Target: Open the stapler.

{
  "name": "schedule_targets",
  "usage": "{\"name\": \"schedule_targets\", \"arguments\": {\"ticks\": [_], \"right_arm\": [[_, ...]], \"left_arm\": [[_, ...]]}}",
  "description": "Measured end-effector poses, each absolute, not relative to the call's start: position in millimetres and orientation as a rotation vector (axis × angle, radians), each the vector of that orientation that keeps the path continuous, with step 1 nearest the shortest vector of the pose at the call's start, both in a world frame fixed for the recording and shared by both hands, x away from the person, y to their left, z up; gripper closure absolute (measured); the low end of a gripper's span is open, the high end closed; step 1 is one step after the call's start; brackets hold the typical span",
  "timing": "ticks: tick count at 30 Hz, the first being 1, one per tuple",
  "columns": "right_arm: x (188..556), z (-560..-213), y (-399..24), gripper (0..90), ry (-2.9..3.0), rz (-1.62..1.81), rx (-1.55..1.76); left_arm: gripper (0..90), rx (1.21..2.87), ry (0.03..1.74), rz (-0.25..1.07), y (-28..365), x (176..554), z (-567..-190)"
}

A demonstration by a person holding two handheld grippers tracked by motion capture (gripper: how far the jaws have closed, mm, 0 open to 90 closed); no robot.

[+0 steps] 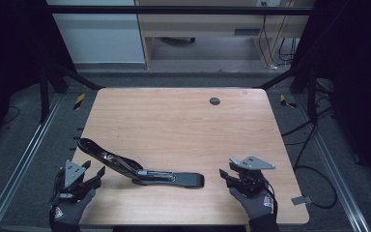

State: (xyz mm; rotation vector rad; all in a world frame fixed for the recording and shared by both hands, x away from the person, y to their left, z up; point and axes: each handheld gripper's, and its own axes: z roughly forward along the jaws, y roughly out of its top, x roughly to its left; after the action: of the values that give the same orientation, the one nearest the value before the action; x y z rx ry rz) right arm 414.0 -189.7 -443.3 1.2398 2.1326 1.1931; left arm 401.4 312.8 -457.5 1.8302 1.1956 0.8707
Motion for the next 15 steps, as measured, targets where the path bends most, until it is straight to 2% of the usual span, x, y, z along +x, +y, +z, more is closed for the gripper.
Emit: {"name": "schedule_targets", "arguments": {"ticks": [8, 12, 15], "right_arm": [[419.6, -439.1, -216.2, 51.6, 2.066, 1.163, 1.315], [424.7, -437.4, -225.6, 58.2, 2.065, 1.122, 1.324], [428.5, -436.3, -230.6, 59.3, 2.066, 1.093, 1.339]], "left_arm": [[42.0, 1.825, 1.199, 0.87, 313.1, 402.2, -457.8], [41.9, 1.829, 1.198, 0.87, 312.5, 402.9, -458.1], [41.8, 1.831, 1.195, 0.876, 312.2, 402.9, -457.9]]}}
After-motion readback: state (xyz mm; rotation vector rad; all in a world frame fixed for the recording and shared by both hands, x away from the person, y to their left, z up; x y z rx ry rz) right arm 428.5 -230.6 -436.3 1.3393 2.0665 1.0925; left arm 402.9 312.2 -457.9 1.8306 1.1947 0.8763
